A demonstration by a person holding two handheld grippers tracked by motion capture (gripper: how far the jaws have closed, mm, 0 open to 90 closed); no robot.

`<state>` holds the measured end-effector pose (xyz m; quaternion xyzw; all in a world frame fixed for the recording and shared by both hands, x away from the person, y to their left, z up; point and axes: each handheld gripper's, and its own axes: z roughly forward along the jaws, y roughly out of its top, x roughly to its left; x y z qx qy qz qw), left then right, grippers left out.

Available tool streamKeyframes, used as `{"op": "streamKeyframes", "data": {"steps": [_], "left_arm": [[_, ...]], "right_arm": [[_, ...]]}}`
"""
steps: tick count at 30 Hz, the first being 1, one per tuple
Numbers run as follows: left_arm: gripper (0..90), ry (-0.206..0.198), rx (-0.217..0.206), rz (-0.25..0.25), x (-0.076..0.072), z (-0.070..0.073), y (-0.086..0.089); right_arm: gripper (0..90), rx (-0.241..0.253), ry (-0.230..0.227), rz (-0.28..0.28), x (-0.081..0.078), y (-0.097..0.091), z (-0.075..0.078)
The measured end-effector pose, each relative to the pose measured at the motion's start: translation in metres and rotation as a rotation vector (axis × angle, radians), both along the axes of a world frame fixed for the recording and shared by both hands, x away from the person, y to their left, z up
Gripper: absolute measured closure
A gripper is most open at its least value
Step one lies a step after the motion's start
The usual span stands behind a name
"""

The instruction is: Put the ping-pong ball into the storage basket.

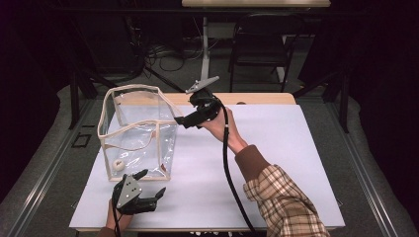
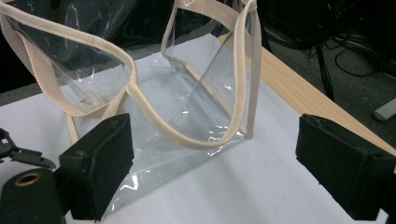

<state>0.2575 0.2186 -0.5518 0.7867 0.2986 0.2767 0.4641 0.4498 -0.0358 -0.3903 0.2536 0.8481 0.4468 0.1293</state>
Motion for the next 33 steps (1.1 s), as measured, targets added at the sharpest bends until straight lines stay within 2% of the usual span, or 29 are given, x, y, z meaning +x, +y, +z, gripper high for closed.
{"op": "streamKeyframes", "data": {"steps": [18, 21, 33], "left_arm": [[16.0, 0.004, 0.012, 0.011, 0.0, -0.001, 0.0], [16.0, 0.005, 0.016, 0.009, 0.0, -0.001, 0.0], [16.0, 0.001, 0.015, 0.011, -0.004, 0.0, 0.003]], "right_arm": [[1.3, -0.025, 0.024, -0.025, -0.014, -0.036, -0.025], [0.0, -0.027, 0.043, -0.028, -0.016, -0.041, -0.031], [0.0, -0.033, 0.031, -0.067, -0.034, -0.069, -0.044]]}}
